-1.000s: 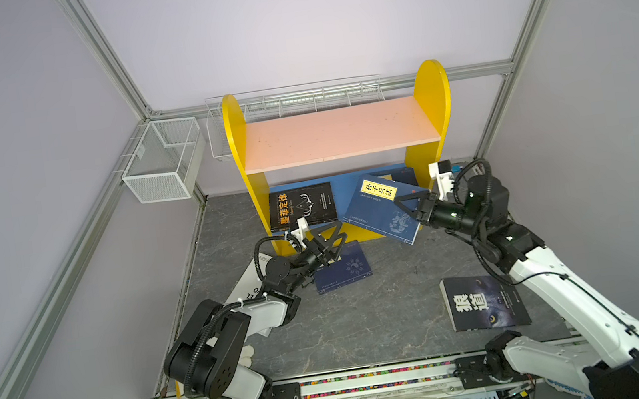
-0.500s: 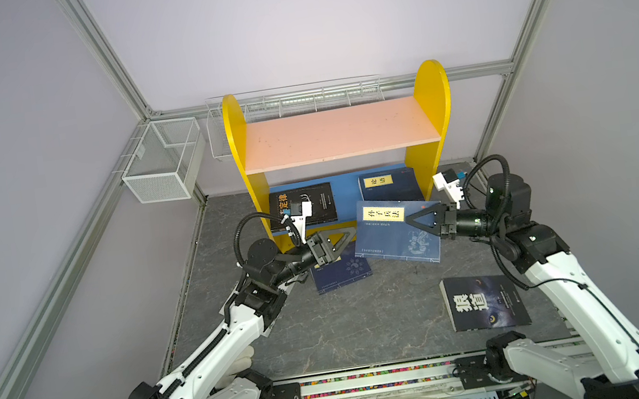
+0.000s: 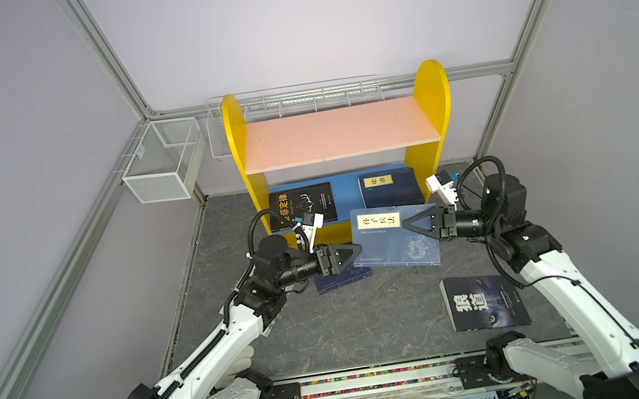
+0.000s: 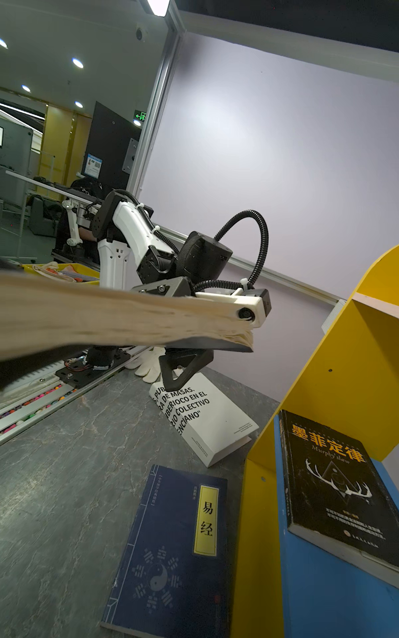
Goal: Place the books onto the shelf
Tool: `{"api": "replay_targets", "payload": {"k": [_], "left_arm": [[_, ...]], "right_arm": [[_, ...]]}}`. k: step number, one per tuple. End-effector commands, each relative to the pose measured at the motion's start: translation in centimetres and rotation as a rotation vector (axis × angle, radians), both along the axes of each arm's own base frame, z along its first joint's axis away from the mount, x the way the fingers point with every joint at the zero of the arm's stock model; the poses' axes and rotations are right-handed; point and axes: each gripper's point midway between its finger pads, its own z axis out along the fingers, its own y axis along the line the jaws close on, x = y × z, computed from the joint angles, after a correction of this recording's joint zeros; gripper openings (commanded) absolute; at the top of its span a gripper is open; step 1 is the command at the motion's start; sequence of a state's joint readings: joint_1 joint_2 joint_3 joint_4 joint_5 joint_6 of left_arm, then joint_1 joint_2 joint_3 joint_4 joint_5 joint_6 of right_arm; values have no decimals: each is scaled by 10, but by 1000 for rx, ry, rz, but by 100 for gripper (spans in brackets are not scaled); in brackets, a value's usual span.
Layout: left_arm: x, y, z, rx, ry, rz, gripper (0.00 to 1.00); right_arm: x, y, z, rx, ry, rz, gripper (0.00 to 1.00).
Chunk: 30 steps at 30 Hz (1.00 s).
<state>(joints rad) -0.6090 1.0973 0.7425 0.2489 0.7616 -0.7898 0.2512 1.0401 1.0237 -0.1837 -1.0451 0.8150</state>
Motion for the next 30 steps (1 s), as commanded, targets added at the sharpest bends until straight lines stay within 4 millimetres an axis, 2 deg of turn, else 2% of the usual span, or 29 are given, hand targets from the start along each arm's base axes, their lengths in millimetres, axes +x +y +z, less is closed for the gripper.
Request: {"api": "replay_targets", "payload": {"k": [1,6,12,14,18,20,23,26,30], "left_arm": [[-8,-6,16,-57,-30,-73,63],[-10,-5,18,-71,-38,-71,39],[-7,-1,24,-86,-54,-32,7],[-1,0,22,-90,-43,0,0],[13,-1,21,-107,-12,62,0],[23,-3,23,-114,1,95,0],[42,-9,29,-104,13,136,0],[67,-18,35,-90,32,180,0],[98,-36,39,-97,41,196,0]], "right_arm": [[-4,7,9,33,-60,53,17],[3,12,4,23,-54,65,17],[18,16,-7,10,-25,48,20],[26,16,-14,-6,-10,25,21],[48,9,-33,-93,18,-88,42],[62,-6,-53,-226,42,-212,62],[75,-34,-69,-367,33,-396,77],[78,-51,-70,-381,5,-493,86],[76,-66,-76,-433,4,-563,89]]}}
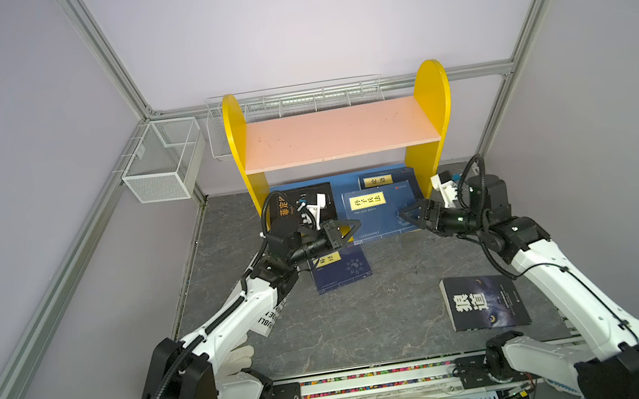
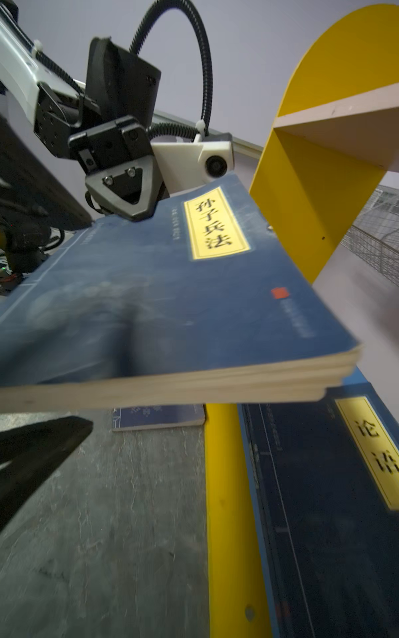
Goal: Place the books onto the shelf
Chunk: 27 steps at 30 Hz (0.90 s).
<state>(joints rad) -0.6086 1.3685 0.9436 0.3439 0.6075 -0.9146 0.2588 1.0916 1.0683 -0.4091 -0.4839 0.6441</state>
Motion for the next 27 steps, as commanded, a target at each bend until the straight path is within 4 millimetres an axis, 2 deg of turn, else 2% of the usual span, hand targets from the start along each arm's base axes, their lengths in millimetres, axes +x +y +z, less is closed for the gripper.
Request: {"api": "replay_targets", "payload": {"k": [1,5,9,14,15,16,20,23,27], "left_arm": [[27,-12,30,-59,-53,34,0],[56,-32,29,-62,-45,16,0],[79,-48,26,-41,-32,8,0],[105,-51,18,-2,-17,29,0],[109,-50,17,0,-13,33,0],[113,-50,14,1,-7,33,0],[123,-60,6,9,13,3,0],[129,-65,-1,22,20,-4,0],[138,-69,-9,50,29,-4,0]], "right_arm": [[3,-24,-17,-111,2,-111,89],[3,-40,-23,-162,8,-174,90],[3,-56,-21,-202,-12,-242,91],[5,-80,-14,-274,-52,-342,94],[8,-93,-12,-284,-56,-389,95],[11,-98,-11,-291,-65,-408,97],[25,-106,-8,-310,-101,-445,100],[40,-109,-10,-327,-133,-470,89],[62,-111,-11,-355,-202,-489,89]]}}
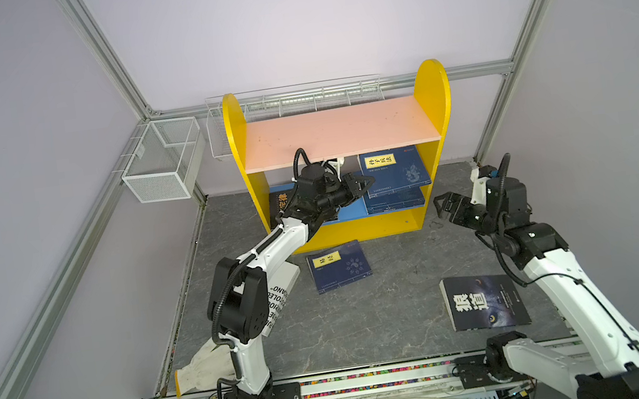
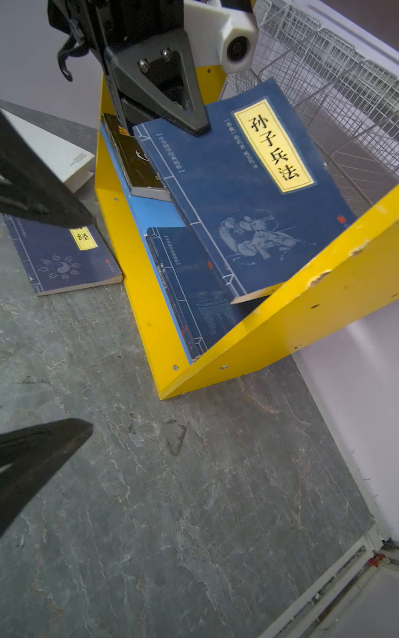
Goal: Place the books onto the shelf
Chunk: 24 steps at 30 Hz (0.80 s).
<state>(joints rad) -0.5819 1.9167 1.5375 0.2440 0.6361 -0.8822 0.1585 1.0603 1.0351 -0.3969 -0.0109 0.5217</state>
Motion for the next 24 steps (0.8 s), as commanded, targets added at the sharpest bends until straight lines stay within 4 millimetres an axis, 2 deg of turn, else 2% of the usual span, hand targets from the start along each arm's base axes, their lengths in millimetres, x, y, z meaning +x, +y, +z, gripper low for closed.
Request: {"api": "replay_targets", "payload": {"k": [1,11,18,24], "left_arm": [[16,2,-2,15,16,2,0],[35,3,-26,37,66,15,0],[44,11,-43,64,99,79,0],[50,18,-42,53,97,149,0]], "right_arm": [[24,-7,3,-61,-93,-27,89],[76,-18,-16,-107,-129,-129,89],[97,-19,-15,-85,-158,-160,89],[103,-19,-5,-80,-221,-165,89]]}}
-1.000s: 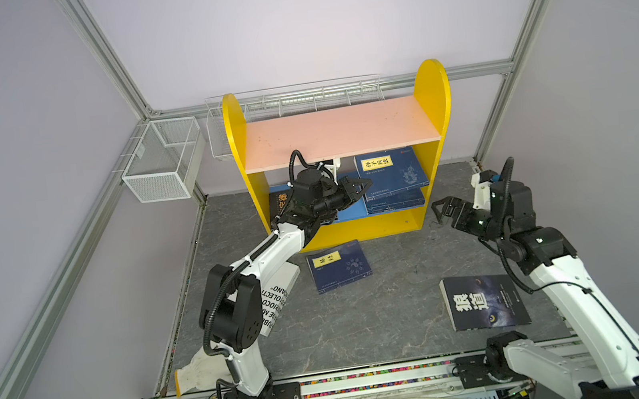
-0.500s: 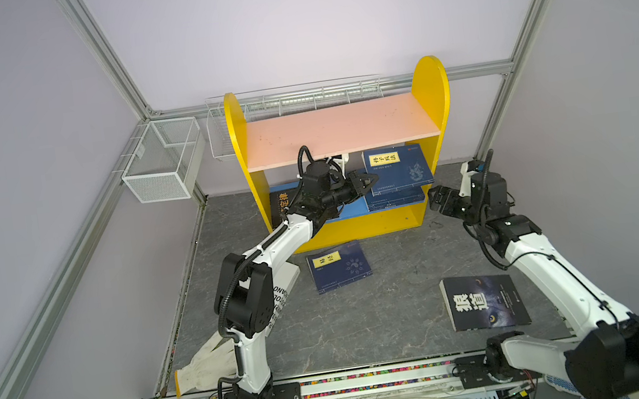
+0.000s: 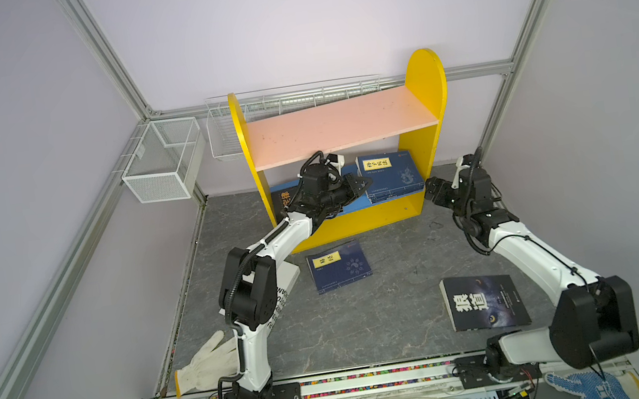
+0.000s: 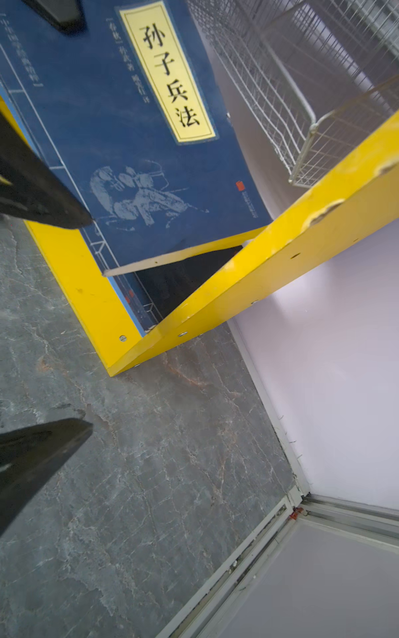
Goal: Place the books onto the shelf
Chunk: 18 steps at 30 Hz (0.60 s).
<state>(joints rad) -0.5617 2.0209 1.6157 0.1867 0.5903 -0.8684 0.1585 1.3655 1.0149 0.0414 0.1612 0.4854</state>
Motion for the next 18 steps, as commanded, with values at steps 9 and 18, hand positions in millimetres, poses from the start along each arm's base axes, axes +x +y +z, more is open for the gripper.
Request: {"api": "replay_targets", "payload": {"k": [9,18], "left_arm": [[24,25,-8,-23,53,151,0],[30,13,-3,-70,71,120,0]], "right_arm": [[27,-1,44,-42,-170,56,89],[65,2,32,-97,-195,73,95]]}}
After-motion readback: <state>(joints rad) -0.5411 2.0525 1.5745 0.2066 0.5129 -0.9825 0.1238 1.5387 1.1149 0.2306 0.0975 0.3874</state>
